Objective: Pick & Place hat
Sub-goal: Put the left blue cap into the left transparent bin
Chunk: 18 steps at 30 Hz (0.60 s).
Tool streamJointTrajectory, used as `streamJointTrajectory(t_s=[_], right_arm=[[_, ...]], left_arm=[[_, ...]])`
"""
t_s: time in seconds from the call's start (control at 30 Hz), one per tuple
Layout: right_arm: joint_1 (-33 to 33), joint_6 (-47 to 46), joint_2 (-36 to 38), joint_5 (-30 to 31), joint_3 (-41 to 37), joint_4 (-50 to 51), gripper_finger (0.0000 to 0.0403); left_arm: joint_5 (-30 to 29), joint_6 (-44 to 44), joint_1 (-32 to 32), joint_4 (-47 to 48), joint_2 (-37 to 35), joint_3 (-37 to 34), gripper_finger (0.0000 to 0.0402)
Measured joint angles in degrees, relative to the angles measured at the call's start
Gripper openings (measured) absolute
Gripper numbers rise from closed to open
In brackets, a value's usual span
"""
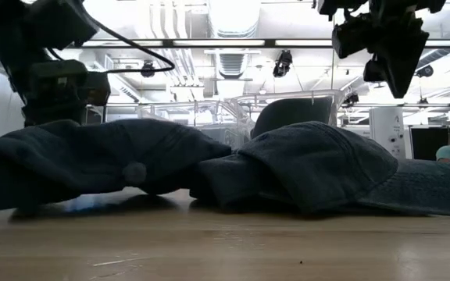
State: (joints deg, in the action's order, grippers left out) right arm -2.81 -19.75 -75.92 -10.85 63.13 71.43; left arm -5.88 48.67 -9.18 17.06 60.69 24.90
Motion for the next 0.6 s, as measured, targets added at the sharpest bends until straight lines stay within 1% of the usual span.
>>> streamJointTrajectory(t_s=[0.17,0.23,0.37,0.43,0.6], right_arm=[[0.5,-0.8,0.0,-1.5,-1.6,-2.3,0.0059],[0.6,-2.5,0.0,-1.9,-1.7,-2.5,0.0059],[0.9,-3.3,0.0,-2.7,-1.4,-2.7,0.0059],[1.1,-3.7,0.0,-2.7,-1.2,-3.0,0.0059],[1.1,-4.3,-0.1,-2.7,-0.9,-3.4,0.0059]], left_arm=[[0.9,-0.3,1.4,-7.3,0.1,-2.8,0.0069],[3.9,-0.2,1.4,-10.2,0.1,-3.6,0.0069],[12.7,-0.1,1.4,-16.9,0.2,-5.0,0.0069],[14.6,-0.7,1.4,-19.0,0.2,-5.5,0.0069],[13.4,-3.9,1.4,-18.4,0.2,-5.6,0.0069]])
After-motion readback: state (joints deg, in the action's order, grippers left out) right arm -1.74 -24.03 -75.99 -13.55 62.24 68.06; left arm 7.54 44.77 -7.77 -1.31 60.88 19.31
